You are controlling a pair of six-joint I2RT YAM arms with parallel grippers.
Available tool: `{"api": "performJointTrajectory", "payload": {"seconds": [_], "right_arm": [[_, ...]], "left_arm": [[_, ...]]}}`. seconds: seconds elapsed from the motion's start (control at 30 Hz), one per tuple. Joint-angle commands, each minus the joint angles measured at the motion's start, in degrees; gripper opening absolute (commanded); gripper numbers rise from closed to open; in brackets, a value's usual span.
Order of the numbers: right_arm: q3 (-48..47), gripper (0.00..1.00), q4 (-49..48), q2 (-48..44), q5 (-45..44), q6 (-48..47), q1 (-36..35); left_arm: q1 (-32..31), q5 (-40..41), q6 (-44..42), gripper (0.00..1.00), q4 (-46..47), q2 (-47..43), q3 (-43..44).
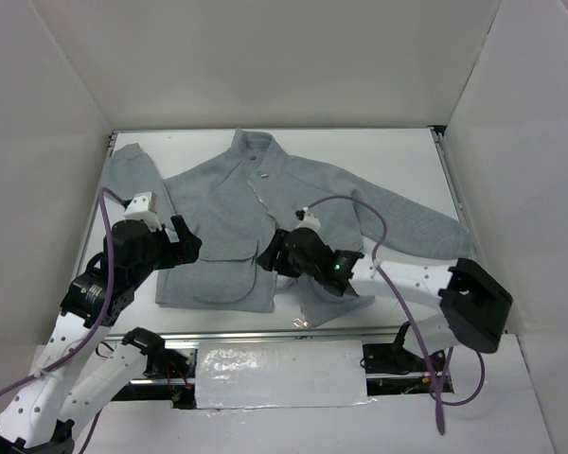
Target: Zip up the jacket
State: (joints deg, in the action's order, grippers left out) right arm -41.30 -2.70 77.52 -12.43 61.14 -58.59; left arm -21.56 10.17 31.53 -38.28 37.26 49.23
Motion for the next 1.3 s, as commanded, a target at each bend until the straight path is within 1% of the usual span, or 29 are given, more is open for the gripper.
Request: {"api": "performJointTrajectory", "payload": {"seconds": [0.0, 0.03, 0.13, 0.33, 0.4, 0.43, 0.57, 0.73, 0.83, 1.0, 1.13, 1.2, 1.27], "right_arm": [[-5.0, 0.59, 6.3, 6.9, 3.9, -12.6, 5.8], [-5.7, 0.59, 6.6, 8.1, 4.3, -15.2, 7.2], [-6.1, 0.58, 6.6, 9.2, 2.8, -18.8, 8.0], [-5.6, 0.59, 4.2, 12.8, 9.0, -21.7, 10.6], [-4.7, 0.58, 3.0, 13.8, 11.6, -21.8, 10.9], [-4.1, 0.57, 0.5, 14.5, 12.2, -21.5, 10.9], [-4.2, 0.55, -1.2, 16.3, 14.2, -21.4, 11.0], [-2.3, 0.53, -3.4, 13.0, 12.7, -20.4, 10.6], [-5.1, 0.54, -0.7, 15.9, 13.1, -21.3, 10.6], [-5.5, 0.52, -2.9, 19.6, 16.0, -21.1, 10.8], [-4.9, 0.47, -6.8, 20.0, 19.3, -20.9, 10.8], [-4.8, 0.41, -8.3, 20.4, 20.7, -20.7, 11.0], [-5.2, 0.33, -9.2, 21.3, 22.0, -20.2, 11.2]], "left_arm": [[-0.1, -0.7, -0.9, 0.99, 2.7, -1.0, -0.1], [-0.1, -0.7, -0.9, 0.99, 2.6, -1.1, -0.1], [-0.1, -0.8, -1.1, 0.99, 2.7, -1.4, -0.2], [-0.1, -1.7, -1.6, 0.99, 2.8, -0.8, 0.1], [-0.1, -1.8, -1.7, 0.99, 2.9, -0.9, -0.1], [-0.1, -1.8, -1.6, 0.99, 3.0, -1.0, -0.1], [-0.1, -2.1, -1.8, 0.99, 3.1, -1.0, -0.1], [-0.1, -2.4, -2.0, 0.99, 3.2, -0.4, 0.0], [-0.1, -2.7, -2.2, 0.99, 3.2, -0.1, 0.0], [-0.1, -2.8, -2.2, 0.99, 3.2, -0.2, 0.0], [-0.1, -3.1, -2.3, 0.99, 3.3, -0.1, 0.0], [-0.1, -3.2, -2.4, 0.99, 3.3, 0.1, 0.0], [-0.1, -3.3, -2.4, 0.99, 3.3, 0.2, 0.1]]}}
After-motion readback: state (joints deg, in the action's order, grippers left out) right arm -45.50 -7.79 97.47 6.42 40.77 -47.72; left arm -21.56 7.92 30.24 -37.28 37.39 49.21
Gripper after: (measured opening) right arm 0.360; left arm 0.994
